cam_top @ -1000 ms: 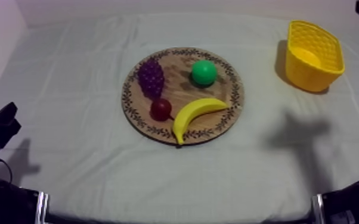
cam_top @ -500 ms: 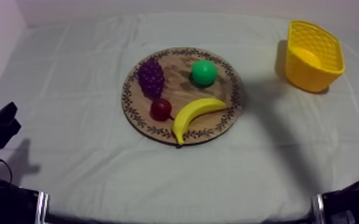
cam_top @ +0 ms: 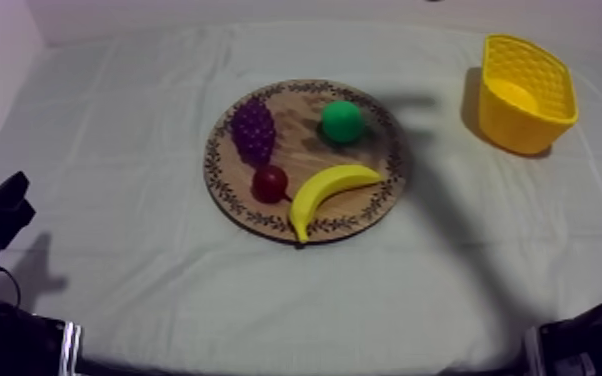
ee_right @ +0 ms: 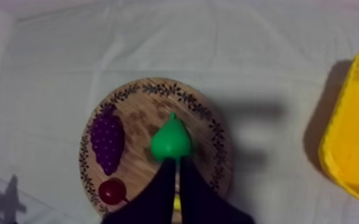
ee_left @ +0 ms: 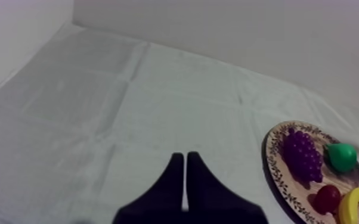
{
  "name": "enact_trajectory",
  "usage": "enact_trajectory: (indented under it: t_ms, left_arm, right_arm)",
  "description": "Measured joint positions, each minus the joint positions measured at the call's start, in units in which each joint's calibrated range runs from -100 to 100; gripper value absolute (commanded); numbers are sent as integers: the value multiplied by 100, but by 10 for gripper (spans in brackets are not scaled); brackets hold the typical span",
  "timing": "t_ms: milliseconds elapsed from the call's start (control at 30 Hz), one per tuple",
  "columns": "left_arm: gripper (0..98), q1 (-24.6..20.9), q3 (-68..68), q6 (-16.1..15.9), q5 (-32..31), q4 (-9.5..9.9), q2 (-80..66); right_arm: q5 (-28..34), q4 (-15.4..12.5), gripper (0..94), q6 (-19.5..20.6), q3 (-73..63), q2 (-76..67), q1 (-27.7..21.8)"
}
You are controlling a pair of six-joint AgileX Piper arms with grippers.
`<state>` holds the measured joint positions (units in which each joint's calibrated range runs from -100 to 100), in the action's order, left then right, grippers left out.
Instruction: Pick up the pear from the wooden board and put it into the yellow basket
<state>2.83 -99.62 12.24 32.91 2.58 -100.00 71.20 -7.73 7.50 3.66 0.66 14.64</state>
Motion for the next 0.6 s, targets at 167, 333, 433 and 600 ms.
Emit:
enact_trajectory:
  t_ms: [167,333,433,600]
  left_arm:
    - [1,0,0,0,0,0,0]
    - [1,0,0,0,0,0,0]
    - [1,0,0,0,0,0,0]
    - [1,0,0,0,0,0,0]
  right_arm:
    - [-124,37,40,204,121,439,117]
    - [-238,47,244,327,123,813,171]
    - [-369,41,460,355,151,960,171]
    - [-369,14,780,422,136,1107,179]
